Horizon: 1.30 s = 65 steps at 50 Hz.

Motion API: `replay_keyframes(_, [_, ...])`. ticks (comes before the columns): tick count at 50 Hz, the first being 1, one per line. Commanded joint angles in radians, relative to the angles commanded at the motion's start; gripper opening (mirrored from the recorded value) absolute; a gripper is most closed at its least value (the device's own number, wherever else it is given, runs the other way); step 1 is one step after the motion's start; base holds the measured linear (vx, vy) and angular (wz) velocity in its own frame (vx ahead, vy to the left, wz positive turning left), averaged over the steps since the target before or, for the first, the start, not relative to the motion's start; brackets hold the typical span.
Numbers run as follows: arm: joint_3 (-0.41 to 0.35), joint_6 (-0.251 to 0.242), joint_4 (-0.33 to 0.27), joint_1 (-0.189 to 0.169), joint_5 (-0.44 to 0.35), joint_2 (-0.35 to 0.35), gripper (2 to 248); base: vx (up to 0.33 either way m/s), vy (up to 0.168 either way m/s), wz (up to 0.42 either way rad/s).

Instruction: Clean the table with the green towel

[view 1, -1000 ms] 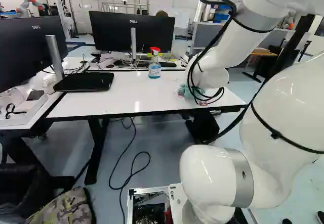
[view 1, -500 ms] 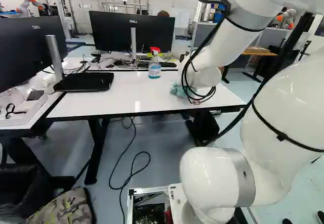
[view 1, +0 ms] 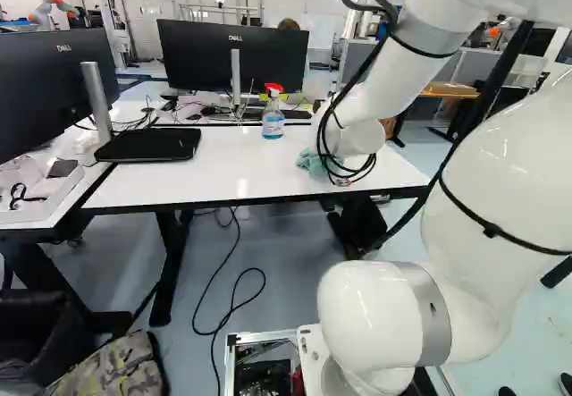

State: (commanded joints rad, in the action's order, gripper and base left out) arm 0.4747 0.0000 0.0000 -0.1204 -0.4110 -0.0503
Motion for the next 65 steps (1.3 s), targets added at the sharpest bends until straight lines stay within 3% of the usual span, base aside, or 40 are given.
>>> replay_keyframes(14, [0.002, 0.000, 0.000, 0.000, 0.012, 0.010, 26, 0.000, 0.000, 0.000])
replay_keyframes(43, [0.002, 0.000, 0.000, 0.000, 0.147, 0.010, 26, 0.000, 0.000, 0.000])
replay_keyframes(55, [0.002, 0.000, 0.000, 0.000, 0.166, 0.010, 26, 0.000, 0.000, 0.000])
replay_keyframes(65, [0.005, 0.000, 0.000, 0.025, 0.166, 0.012, 26, 0.000, 0.000, 0.000])
